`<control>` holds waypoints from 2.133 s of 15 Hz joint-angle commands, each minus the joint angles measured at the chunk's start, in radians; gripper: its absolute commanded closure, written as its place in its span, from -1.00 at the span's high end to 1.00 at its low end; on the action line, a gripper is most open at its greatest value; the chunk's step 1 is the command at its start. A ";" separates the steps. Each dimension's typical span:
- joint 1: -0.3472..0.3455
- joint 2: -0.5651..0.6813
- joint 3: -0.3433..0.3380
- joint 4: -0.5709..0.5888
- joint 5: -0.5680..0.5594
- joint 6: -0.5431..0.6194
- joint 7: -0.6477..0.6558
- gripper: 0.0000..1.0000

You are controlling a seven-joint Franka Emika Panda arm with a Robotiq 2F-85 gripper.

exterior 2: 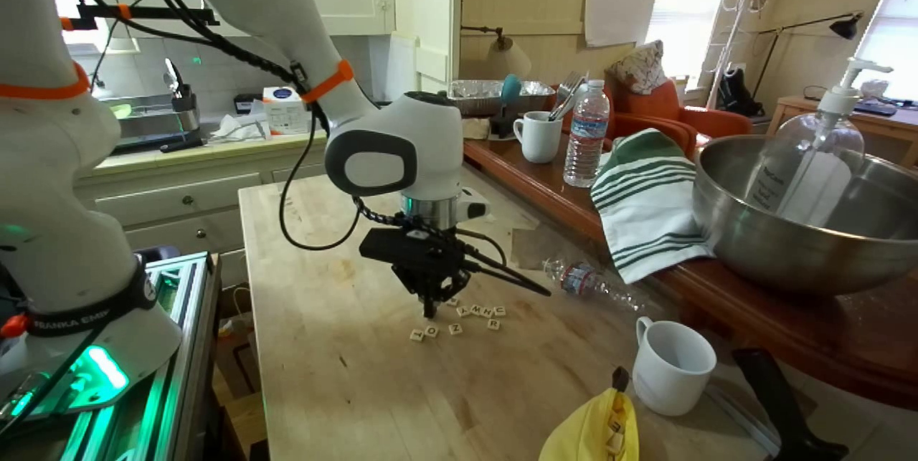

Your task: Replace M with L on the pile of letters on the left

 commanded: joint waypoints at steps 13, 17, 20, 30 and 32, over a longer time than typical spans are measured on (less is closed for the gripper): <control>0.100 0.072 0.036 0.055 0.081 0.032 0.708 -1.00; 0.131 0.089 0.006 0.085 0.054 0.015 0.947 -1.00; 0.154 0.088 -0.009 0.096 0.057 -0.019 1.105 -1.00; 0.160 0.015 -0.004 0.084 0.063 -0.029 1.151 -1.00; 0.152 0.009 0.001 0.087 0.060 -0.027 1.110 -1.00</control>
